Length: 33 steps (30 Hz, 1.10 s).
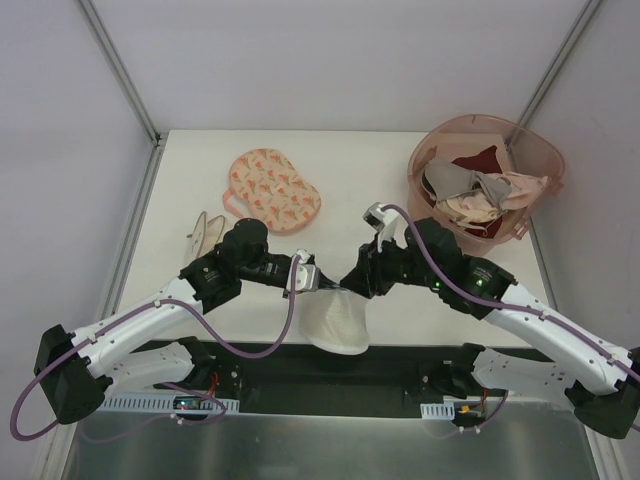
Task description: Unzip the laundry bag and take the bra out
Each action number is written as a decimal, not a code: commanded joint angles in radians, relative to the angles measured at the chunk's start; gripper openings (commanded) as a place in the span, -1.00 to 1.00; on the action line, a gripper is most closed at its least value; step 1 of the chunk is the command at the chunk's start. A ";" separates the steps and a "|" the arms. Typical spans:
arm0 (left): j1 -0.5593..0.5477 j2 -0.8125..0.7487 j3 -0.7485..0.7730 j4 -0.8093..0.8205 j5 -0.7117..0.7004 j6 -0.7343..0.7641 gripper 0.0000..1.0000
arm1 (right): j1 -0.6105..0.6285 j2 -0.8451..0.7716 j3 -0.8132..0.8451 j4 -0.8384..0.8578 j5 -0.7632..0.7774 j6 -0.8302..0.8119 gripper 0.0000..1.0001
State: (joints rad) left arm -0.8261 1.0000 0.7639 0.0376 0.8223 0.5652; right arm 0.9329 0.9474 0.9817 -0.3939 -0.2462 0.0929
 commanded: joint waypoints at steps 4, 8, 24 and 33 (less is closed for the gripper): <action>-0.013 -0.020 0.005 0.018 0.040 0.005 -1.00 | 0.050 -0.070 0.031 -0.082 0.134 -0.050 -0.22; -0.013 -0.009 0.008 0.018 0.043 0.002 -1.00 | 0.098 -0.033 0.064 -0.137 0.189 -0.067 -0.22; -0.011 -0.031 0.008 0.008 0.029 -0.002 -1.00 | 0.138 0.071 0.120 -0.134 0.225 -0.084 -0.59; -0.011 -0.024 0.008 0.005 0.026 0.002 -1.00 | 0.138 -0.007 0.068 -0.152 0.286 -0.059 -0.98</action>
State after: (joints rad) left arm -0.8261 0.9962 0.7639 0.0189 0.8070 0.5621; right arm 1.0718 0.9966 1.0599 -0.5354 -0.0280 0.0231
